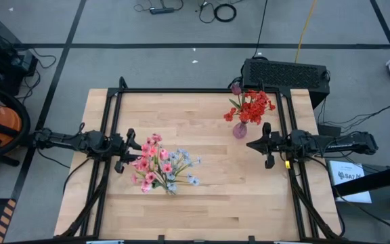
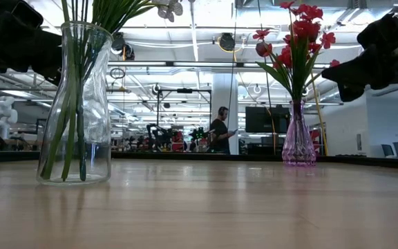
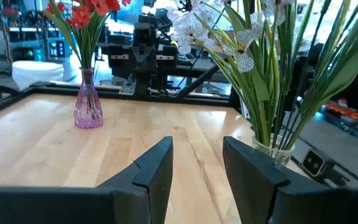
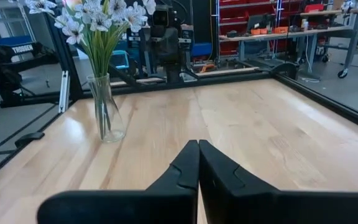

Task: Sort flowers into vase by color
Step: Return to Home Position

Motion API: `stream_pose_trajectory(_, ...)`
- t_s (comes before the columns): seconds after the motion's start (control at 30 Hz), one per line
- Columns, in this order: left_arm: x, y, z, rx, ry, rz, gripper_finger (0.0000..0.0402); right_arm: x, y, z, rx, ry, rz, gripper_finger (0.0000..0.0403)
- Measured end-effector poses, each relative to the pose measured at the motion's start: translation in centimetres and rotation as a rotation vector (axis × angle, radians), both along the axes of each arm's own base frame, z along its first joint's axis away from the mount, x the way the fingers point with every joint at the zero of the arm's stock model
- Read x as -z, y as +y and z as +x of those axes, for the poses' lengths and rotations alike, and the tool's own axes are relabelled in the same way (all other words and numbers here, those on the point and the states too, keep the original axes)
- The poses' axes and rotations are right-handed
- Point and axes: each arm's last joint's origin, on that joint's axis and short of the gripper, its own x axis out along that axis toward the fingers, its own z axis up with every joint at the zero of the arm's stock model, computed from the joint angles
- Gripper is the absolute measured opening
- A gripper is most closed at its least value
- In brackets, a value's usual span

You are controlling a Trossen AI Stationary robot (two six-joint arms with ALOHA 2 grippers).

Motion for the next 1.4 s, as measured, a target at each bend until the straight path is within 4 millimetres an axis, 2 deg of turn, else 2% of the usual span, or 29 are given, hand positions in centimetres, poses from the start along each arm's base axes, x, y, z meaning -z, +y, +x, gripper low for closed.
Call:
stream_pose_trajectory(0.47, -0.1, 0.5, 0.0, -0.168, -0.025, 0.094, 0.0148, 0.0, 0.0, 0.0, -0.002, 0.002, 0.0, 0.0)
stream_pose_trajectory(0.97, -0.2, 2.0, 0.1, -0.333, -0.018, 0.093, 0.0148, 0.0, 0.0, 0.0, -0.002, 0.001, 0.0, 0.0)
stream_pose_trajectory(1.4, -0.2, 2.2, 0.1, -0.349, -0.022, 0.092, 0.0148, 0.0, 0.0, 0.0, -0.002, 0.001, 0.0, 0.0)
